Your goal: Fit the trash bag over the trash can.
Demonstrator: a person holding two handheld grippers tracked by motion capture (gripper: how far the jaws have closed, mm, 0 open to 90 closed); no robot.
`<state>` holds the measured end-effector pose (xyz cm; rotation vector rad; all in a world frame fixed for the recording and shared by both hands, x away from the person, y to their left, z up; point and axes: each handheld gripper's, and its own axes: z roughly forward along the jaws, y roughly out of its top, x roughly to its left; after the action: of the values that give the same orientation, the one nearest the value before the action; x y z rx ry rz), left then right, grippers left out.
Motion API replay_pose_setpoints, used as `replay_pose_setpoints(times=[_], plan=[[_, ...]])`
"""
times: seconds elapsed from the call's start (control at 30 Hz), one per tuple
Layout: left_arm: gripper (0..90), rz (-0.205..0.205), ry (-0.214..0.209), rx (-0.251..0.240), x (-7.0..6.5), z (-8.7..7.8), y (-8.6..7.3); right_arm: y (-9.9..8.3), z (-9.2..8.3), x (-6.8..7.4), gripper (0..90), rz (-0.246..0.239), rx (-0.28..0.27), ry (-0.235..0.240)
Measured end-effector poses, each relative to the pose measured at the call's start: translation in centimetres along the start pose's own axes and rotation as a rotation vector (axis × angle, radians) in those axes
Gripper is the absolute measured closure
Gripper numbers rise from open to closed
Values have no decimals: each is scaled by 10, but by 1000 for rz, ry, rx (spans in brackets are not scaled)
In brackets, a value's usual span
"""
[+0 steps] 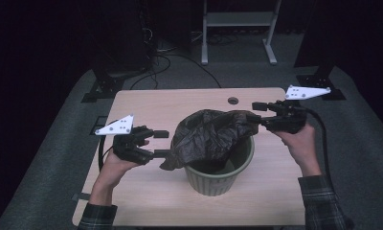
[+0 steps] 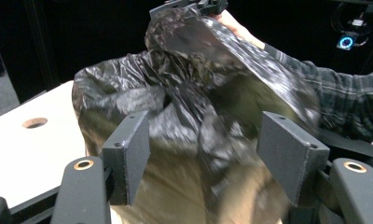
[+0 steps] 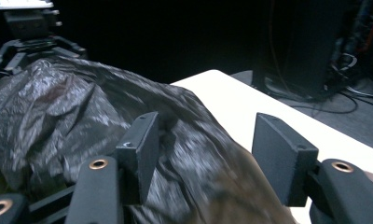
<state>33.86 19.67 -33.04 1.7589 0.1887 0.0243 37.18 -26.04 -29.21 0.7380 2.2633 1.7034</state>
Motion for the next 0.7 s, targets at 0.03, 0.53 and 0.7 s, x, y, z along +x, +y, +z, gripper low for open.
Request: replay_pose_setpoints(times=[0.03,0.53,0.7], plan=[[333,0,-5,-7,1,4,1,2,4,1,399,-7,1,8],[247,-23,38,11,7,28,0,1,23,9,897,-67,44,26],[189,-10,71,19,4,33,1,-3,5,17,898,-74,18,33]])
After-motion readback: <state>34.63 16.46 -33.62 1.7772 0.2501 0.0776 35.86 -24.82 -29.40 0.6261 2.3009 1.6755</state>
